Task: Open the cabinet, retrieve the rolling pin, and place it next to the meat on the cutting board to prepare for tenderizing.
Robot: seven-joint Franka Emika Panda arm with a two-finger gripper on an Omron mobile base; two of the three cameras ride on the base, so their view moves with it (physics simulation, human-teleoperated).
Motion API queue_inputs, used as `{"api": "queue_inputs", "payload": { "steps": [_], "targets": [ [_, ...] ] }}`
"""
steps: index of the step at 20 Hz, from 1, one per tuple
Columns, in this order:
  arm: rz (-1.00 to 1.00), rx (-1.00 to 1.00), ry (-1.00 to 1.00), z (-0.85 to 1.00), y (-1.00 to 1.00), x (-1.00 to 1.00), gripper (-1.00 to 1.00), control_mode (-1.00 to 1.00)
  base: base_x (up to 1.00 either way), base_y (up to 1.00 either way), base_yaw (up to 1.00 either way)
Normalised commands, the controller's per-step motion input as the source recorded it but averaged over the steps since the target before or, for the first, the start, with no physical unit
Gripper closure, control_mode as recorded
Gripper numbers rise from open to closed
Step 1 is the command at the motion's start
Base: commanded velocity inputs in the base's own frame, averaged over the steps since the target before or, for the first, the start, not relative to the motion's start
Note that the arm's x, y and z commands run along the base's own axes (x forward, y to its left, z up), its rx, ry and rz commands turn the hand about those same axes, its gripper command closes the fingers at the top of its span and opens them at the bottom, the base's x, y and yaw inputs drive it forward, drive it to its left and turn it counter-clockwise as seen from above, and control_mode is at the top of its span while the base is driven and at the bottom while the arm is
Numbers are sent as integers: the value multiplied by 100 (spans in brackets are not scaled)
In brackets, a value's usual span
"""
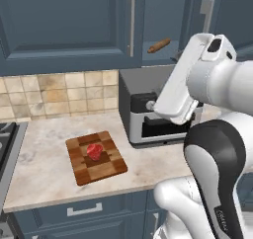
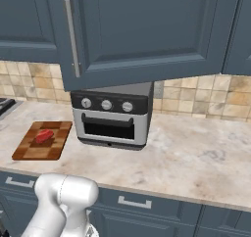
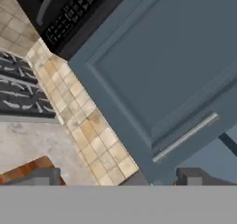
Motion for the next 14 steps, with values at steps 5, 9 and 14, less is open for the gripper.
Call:
{"api": "queue_inputs", "payload": {
  "steps": [5, 9, 14],
  "targets": [
    [-37, -33, 15, -28, 24, 49, -100, -100, 0, 0, 0],
    [-35, -27, 20, -25, 0, 64, -100, -100, 0, 0, 0],
    [-31, -21, 22, -23, -20, 64, -100, -100, 0, 0, 0]
  ]
}}
